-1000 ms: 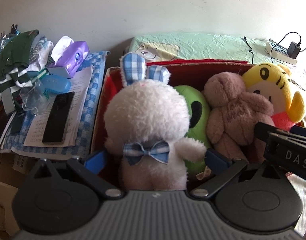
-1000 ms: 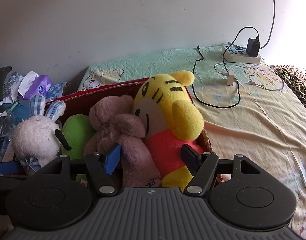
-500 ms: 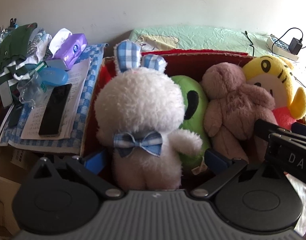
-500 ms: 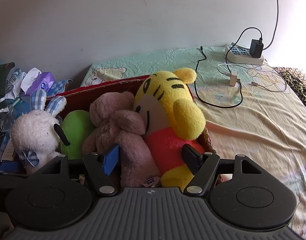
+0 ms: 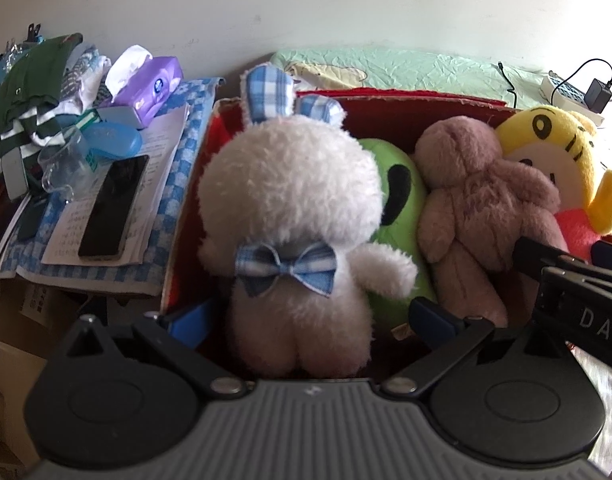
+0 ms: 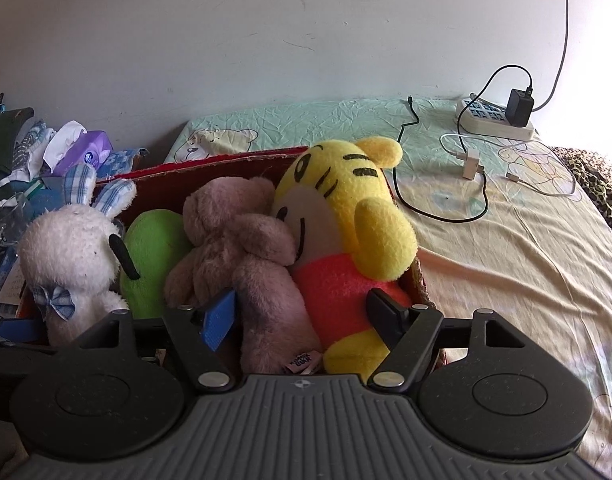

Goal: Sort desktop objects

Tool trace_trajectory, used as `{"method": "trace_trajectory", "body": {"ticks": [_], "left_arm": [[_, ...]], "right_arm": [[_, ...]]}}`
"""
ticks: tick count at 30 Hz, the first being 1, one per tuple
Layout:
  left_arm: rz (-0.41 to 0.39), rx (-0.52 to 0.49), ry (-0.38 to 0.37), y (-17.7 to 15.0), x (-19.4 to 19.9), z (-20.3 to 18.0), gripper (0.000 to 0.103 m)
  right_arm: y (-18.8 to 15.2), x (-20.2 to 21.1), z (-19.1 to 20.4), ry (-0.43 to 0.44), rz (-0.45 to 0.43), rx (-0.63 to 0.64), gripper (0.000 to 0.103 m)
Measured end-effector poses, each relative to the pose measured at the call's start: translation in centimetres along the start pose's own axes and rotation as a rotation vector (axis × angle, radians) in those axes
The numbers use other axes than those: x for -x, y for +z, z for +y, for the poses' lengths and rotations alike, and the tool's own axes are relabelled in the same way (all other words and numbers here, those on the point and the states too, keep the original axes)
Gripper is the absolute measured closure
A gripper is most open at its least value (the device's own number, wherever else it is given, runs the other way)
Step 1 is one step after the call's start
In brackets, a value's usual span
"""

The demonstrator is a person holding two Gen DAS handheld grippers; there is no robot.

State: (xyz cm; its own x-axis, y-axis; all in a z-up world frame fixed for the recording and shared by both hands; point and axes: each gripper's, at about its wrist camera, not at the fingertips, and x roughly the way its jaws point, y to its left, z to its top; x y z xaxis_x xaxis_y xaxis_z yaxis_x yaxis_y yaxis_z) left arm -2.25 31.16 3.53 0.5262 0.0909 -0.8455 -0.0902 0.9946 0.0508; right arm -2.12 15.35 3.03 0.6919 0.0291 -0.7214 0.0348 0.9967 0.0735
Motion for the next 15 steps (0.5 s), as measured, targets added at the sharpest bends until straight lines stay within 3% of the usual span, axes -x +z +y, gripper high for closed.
{"method": "trace_trajectory", "body": {"ticks": [15], "left_arm": [[-0.003,-0.014,-0.027,-0.15,-0.08,-0.26,0.001]], "right_arm": [[0.08,-0.03,0.69,-0.041,0.012,0.028,0.029]]}}
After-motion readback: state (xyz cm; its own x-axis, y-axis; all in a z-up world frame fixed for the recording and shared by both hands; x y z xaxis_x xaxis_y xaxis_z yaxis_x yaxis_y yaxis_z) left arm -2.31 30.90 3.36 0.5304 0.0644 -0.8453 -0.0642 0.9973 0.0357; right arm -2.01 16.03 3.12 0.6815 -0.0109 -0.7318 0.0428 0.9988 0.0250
